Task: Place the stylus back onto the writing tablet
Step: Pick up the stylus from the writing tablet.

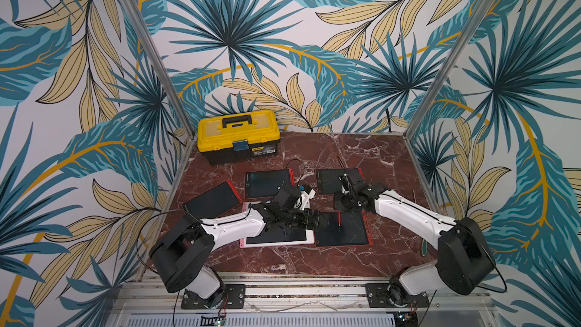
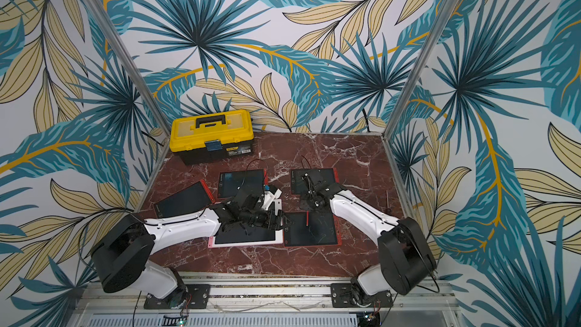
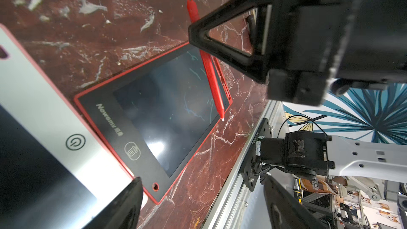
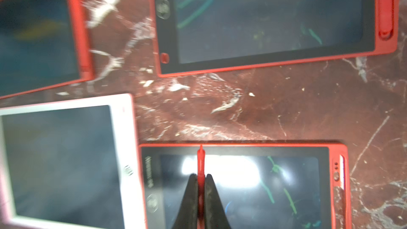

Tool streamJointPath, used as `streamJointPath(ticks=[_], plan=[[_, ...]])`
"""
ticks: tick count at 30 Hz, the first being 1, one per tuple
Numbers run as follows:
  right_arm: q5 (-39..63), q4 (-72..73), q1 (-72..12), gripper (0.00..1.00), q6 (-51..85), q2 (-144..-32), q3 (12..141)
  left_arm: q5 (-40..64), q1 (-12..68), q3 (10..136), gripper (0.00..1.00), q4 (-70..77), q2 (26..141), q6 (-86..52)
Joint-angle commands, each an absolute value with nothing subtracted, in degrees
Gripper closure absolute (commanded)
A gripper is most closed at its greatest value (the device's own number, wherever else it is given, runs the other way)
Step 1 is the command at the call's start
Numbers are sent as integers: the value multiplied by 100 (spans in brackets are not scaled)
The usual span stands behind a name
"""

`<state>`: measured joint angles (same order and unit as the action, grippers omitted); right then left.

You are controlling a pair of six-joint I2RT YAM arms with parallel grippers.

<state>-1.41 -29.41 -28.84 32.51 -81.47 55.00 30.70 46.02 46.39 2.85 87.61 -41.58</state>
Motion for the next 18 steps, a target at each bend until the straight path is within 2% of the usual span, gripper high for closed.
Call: streamJointPath(ticks=[1,18], plan=[[493,-2951,-2874,96,3137,-7696,5311,3488,4533,4608,16,514,8597,-4095],[2268,-1848,-2854,96,3780,-6235,5239,4687,3892,4901,27,519,7654,-4489]])
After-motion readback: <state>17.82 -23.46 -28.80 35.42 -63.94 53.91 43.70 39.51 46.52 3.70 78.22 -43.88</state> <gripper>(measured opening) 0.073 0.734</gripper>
